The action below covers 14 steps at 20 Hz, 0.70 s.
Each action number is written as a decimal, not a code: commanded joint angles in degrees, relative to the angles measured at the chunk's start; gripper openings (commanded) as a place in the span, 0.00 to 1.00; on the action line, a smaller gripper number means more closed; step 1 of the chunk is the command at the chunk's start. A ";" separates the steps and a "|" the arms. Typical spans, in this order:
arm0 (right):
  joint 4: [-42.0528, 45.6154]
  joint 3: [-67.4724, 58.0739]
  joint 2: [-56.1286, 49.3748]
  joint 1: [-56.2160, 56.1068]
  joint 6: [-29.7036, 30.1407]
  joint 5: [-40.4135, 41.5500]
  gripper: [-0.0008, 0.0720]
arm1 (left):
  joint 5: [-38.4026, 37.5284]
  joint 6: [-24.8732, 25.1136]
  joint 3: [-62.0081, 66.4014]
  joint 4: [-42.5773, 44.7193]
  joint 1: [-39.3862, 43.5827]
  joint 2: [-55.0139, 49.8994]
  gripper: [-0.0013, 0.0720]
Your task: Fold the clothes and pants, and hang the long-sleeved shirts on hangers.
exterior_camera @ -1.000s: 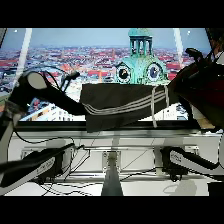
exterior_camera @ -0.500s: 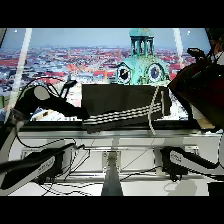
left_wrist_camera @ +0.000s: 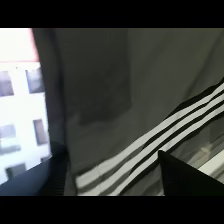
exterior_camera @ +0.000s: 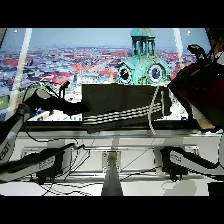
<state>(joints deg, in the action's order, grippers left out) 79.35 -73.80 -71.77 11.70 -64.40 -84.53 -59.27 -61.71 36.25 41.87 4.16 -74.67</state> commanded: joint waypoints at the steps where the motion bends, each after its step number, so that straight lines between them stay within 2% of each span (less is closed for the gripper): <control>1: -2.29 -0.07 -0.02 0.04 0.00 0.13 0.93 | 2.29 8.39 0.70 -7.93 2.51 -6.38 0.77; 2: -3.02 -0.07 -0.02 0.04 0.00 0.13 0.93 | 2.40 8.41 1.40 -7.74 3.56 -7.02 0.71; 4: -4.66 -0.07 -0.02 0.04 0.00 0.15 0.93 | 4.24 8.39 3.08 -5.33 6.34 -7.17 0.65; 9: -8.66 -0.07 -0.02 0.04 0.00 0.61 0.93 | 10.34 7.96 6.86 -2.67 16.37 -8.20 0.65; 10: -8.92 -0.07 -0.02 0.04 0.00 0.61 0.93 | 11.15 7.98 7.78 -2.62 18.16 -8.52 0.50; 11: -8.98 -0.07 -0.02 0.04 0.00 0.63 0.93 | 11.58 8.09 8.94 -2.32 19.45 -8.66 0.10; 12: -8.96 -0.07 -0.02 0.04 0.00 0.81 0.93 | 11.54 8.37 10.34 -1.75 19.85 -8.63 0.04; 14: -8.74 -0.07 -0.02 0.04 0.00 2.27 0.93 | 10.54 8.11 13.51 1.64 18.80 -8.02 0.04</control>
<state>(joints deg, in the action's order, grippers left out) 71.20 -73.80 -71.77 11.70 -64.38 -83.53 -49.23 -53.76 46.17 40.58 21.80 -82.91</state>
